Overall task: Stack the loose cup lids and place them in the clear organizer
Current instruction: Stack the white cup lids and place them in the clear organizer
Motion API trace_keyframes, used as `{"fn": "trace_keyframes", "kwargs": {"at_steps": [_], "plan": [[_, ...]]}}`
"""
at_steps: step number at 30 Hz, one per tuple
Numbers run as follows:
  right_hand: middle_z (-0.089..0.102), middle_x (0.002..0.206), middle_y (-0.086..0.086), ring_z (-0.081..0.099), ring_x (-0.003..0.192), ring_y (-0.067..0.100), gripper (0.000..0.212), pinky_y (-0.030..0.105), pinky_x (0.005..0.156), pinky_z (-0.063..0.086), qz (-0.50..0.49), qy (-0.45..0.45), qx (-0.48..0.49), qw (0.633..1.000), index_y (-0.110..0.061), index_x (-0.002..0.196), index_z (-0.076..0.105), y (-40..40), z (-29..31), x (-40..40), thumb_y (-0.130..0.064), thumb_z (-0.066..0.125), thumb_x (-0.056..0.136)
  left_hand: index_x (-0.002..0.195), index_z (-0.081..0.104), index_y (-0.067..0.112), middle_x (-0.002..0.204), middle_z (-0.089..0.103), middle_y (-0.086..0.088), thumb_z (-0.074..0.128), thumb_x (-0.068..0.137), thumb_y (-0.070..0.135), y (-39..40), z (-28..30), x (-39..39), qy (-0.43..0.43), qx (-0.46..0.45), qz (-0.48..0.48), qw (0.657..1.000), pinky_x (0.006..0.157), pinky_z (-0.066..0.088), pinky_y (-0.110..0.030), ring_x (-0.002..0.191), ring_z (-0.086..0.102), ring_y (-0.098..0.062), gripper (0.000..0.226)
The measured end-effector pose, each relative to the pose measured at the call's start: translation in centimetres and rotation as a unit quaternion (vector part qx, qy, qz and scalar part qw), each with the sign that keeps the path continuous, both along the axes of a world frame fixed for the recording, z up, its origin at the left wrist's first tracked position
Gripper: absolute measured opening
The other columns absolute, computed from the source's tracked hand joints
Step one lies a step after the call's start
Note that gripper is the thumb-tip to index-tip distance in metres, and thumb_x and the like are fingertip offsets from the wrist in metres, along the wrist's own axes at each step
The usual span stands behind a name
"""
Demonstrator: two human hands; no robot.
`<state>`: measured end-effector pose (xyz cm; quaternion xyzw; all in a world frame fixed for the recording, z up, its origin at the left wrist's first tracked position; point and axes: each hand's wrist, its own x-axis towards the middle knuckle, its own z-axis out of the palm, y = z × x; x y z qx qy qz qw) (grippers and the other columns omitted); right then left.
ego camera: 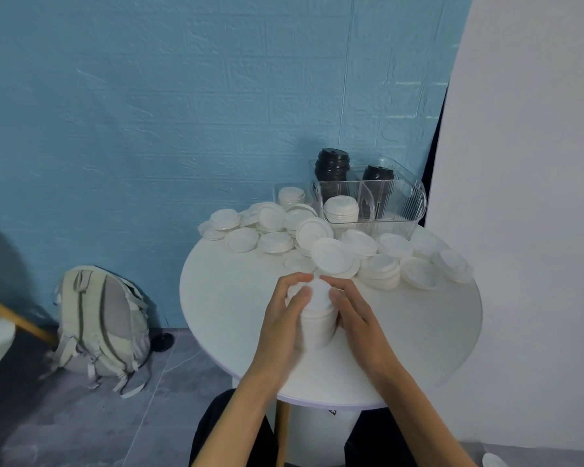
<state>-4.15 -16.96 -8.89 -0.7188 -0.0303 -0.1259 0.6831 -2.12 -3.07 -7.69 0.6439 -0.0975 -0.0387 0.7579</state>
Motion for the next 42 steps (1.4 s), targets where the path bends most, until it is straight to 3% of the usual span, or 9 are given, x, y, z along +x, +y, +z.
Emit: {"fn": "trace_keyframes", "kwargs": {"at_steps": [4, 9, 16, 22, 27, 31, 35, 39, 42], "plan": [[0.070, 0.119, -0.021, 0.062, 0.117, -0.002, 0.026, 0.016, 0.097, 0.046, 0.039, 0.002, -0.062, 0.997, -0.031, 0.126, 0.065, -0.5, 0.7, -0.5, -0.024, 0.048, 0.107, 0.115, 0.064, 0.029, 0.113, 0.073, 0.000, 0.083, 0.072, 0.038, 1.0, -0.1, 0.1, -0.020, 0.009, -0.021, 1.000, 0.095, 0.057, -0.039, 0.107, 0.069, -0.021, 0.048], [0.067, 0.126, -0.017, 0.062, 0.116, 0.002, 0.031, 0.030, 0.097, 0.052, -0.032, 0.003, -0.194, 0.980, -0.033, 0.125, 0.068, -3.0, 2.9, 2.5, -0.043, 0.063, 0.097, 0.115, 0.066, 0.033, 0.112, 0.072, 0.007, 0.086, 0.062, 0.042, 1.8, -0.3, 0.3, -0.015, 0.008, -0.012, 1.000, 0.081, 0.055, -0.023, 0.103, 0.068, -0.012, 0.057], [0.051, 0.149, -0.002, 0.045, 0.136, 0.023, 0.087, 0.042, 0.114, 0.036, -0.105, 0.040, -0.485, 0.867, -0.026, 0.145, 0.049, -4.4, 4.7, 8.9, -0.069, 0.075, 0.074, 0.115, 0.065, 0.039, 0.110, 0.071, 0.016, 0.083, 0.070, 0.033, 1.8, -0.3, 0.1, -0.011, 0.024, -0.012, 1.000, 0.078, 0.054, -0.019, 0.100, 0.067, -0.005, 0.049], [0.046, 0.152, 0.000, 0.036, 0.140, 0.029, 0.097, 0.047, 0.113, 0.025, -0.118, 0.043, -0.591, 0.797, -0.030, 0.151, 0.041, -3.9, 3.8, 11.0, -0.079, 0.068, 0.072, 0.115, 0.064, 0.043, 0.109, 0.068, 0.024, 0.082, 0.070, 0.036, 1.9, -0.1, 0.0, -0.015, 0.045, -0.004, 0.999, 0.078, 0.053, -0.017, 0.099, 0.064, 0.002, 0.050], [0.044, 0.154, -0.002, 0.028, 0.143, 0.029, 0.098, 0.050, 0.113, 0.020, -0.114, 0.048, -0.548, 0.828, -0.037, 0.153, 0.036, -3.7, 3.9, 10.6, -0.076, 0.072, 0.071, 0.115, 0.063, 0.044, 0.108, 0.068, 0.026, 0.084, 0.071, 0.036, 2.0, -0.2, 0.1, -0.014, 0.052, -0.003, 0.999, 0.076, 0.052, -0.013, 0.097, 0.063, 0.005, 0.049], [0.047, 0.148, -0.002, 0.037, 0.137, 0.025, 0.092, 0.050, 0.115, 0.027, -0.112, -0.006, -0.391, 0.913, -0.045, 0.153, 0.034, -3.4, 5.8, 8.5, -0.065, 0.078, 0.075, 0.120, 0.062, 0.039, 0.107, 0.068, 0.027, 0.087, 0.079, 0.025, 1.9, -0.2, 0.0, -0.018, 0.053, -0.003, 0.998, 0.076, 0.051, -0.011, 0.097, 0.063, 0.006, 0.049], [0.053, 0.136, -0.008, 0.059, 0.112, 0.010, 0.089, 0.021, 0.091, 0.050, 0.002, -0.037, -0.191, 0.981, -0.047, 0.149, 0.041, -2.3, 7.0, 5.1, -0.054, 0.085, 0.073, 0.124, 0.057, 0.044, 0.111, 0.064, 0.031, 0.089, 0.073, 0.033, 1.7, 0.0, -0.1, -0.022, 0.053, 0.006, 0.998, 0.077, 0.050, -0.007, 0.100, 0.059, 0.011, 0.062], [0.066, 0.118, -0.003, 0.071, 0.099, 0.018, 0.076, 0.034, 0.082, 0.061, 0.041, -0.046, -0.021, 0.998, -0.030, 0.124, 0.055, -1.0, 6.5, 2.9, -0.038, 0.092, 0.058, 0.130, 0.050, 0.050, 0.119, 0.067, 0.018, 0.088, 0.060, 0.039, 1.6, -0.1, 0.1, -0.007, 0.024, 0.017, 1.000, 0.079, 0.055, -0.017, 0.105, 0.065, 0.000, 0.081], [0.070, 0.099, -0.012, 0.070, 0.093, 0.012, 0.075, 0.030, 0.079, 0.059, 0.057, -0.018, 0.005, 0.998, -0.022, 0.119, 0.051, -0.1, 5.3, 2.4, -0.035, 0.090, 0.056, 0.131, 0.047, 0.056, 0.124, 0.070, 0.005, 0.091, 0.055, 0.043, 1.7, -0.3, 0.1, -0.013, 0.009, 0.006, 1.000, 0.089, 0.057, -0.031, 0.111, 0.069, -0.014, 0.089]]}}
